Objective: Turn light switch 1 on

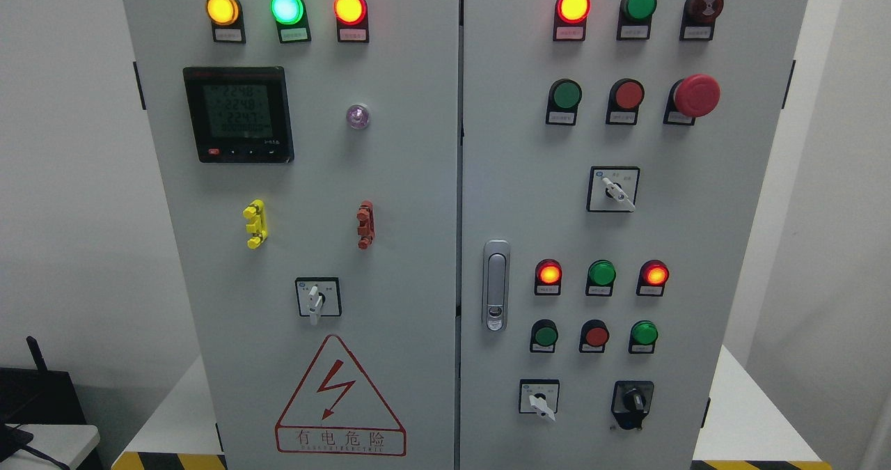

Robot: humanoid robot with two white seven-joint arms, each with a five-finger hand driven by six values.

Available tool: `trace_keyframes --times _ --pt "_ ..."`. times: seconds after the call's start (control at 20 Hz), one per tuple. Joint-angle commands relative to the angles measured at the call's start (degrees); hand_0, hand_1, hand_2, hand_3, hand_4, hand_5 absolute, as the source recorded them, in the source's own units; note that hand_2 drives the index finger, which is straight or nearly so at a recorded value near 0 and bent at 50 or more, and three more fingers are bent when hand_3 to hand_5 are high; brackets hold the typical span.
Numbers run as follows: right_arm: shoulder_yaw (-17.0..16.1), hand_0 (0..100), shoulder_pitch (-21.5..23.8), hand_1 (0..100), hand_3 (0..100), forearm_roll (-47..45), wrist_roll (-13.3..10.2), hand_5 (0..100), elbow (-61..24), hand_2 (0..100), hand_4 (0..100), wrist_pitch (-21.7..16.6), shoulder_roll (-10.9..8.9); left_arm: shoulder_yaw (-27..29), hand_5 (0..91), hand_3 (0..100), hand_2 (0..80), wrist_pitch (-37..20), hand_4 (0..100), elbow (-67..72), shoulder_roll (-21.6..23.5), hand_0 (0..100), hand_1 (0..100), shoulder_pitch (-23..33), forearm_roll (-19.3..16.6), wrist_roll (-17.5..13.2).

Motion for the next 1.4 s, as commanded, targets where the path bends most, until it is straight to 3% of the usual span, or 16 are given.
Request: trace_keyframes --times 0.0,0.25,0.3,0.45,0.7,0.9,1.15,1.35 --pt "1.0 12 -0.1 39 0 -1.4 0.0 0 0.0 0 0 0.0 0.03 3.2 14.6 22 0.0 0.0 28 -26.9 -2.0 57 0 -2.6 0.0 -0.2" --pt "1.0 12 0.0 39 0 -1.4 0.0 0 0.0 0 0 0.0 0.03 3.1 20.8 32 0.0 -0.2 38 -34.4 -1.9 60 0 -5.2 -0.1 -0.2" --pt "1.0 12 -0.1 39 0 -1.4 0.0 0 0.0 0 0 0.0 0.03 3.0 23.2 36 7.5 -0.6 42 -34.8 -1.9 61 0 -5.6 -0.1 -0.2" --pt "1.0 12 0.0 39 0 -1.4 0.0 0 0.0 0 0 0.0 0.03 2.4 23.5 38 18.6 -5.5 44 -35.5 -2.0 61 0 -6.6 -0.2 0.0" --pt "1.0 12 -0.1 39 0 -1.4 0.0 0 0.0 0 0 0.0 0.03 0.1 25.1 43 22.7 -9.5 48 -37.8 -2.1 59 0 -8.2 -3.7 0.1" --pt "1.0 12 0.0 39 0 -1.4 0.0 0 0.0 0 0 0.0 0.03 -4.9 27.1 45 23.8 -12.3 50 -39.4 -1.9 57 0 -9.2 -3.7 0.5" --pt "1.0 12 -0.1 39 0 -1.4 0.0 0 0.0 0 0 0.0 0.03 -13.0 36.5 46 20.5 -12.6 57 -40.9 -3.5 50 0 -11.9 -3.8 0.7" --pt "1.0 12 0.0 39 0 -1.4 0.0 0 0.0 0 0 0.0 0.03 -19.1 37.9 46 18.7 -12.5 59 -41.7 -5.4 45 0 -14.9 -3.9 3.4"
